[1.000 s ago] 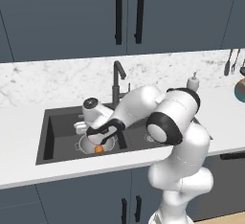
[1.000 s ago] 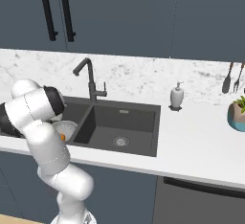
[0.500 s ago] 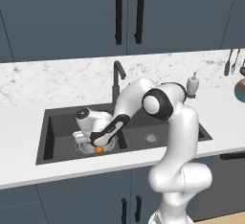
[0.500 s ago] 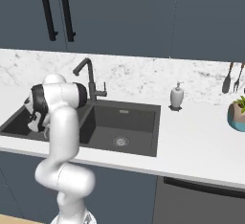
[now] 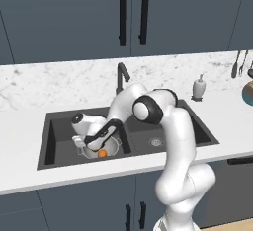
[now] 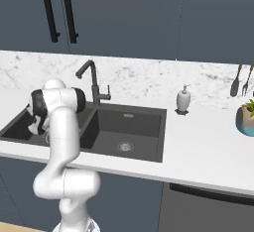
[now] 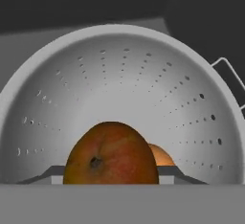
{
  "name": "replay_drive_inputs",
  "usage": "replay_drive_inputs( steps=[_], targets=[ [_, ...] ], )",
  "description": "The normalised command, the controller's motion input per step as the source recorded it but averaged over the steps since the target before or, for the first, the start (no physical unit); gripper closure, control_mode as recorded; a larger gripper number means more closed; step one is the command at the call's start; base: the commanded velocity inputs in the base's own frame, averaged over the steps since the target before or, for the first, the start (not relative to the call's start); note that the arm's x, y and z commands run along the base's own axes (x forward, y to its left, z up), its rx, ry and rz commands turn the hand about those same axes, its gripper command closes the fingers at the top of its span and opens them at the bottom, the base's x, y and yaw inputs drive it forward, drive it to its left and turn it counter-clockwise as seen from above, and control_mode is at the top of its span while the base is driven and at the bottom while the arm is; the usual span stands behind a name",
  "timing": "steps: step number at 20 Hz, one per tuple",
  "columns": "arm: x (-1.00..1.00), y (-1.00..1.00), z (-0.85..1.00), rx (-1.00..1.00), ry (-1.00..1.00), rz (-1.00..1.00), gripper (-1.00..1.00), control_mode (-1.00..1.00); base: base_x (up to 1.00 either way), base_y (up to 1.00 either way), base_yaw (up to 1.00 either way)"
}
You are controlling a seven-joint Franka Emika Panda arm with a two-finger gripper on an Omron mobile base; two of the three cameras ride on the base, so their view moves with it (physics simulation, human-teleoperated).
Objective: Put the colander in the sink, put the mango, tangerine in the colander, and turn on the sink faucet and pour water over the colander.
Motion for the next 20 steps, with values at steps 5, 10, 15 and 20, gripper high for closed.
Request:
replay_drive_inputs(
  steps=[5,10,15,20],
  targets=[
    [0.29,0.0,-0.1,-0.02,0.05,-0.14,-1.0,-1.0,0.0,0.0,0.0],
    [0.01,0.0,0.0,0.0,0.01,-0.1,-1.0,-1.0,0.0,0.0,0.0],
    [-0.05,-0.17,0.31,0.0,0.0,-0.04,-1.0,-1.0,0.0,0.0,0.0],
    [-0.61,-0.53,0.89,0.08,-0.06,0.0,-1.0,-1.0,0.0,0.0,0.0]
  ],
)
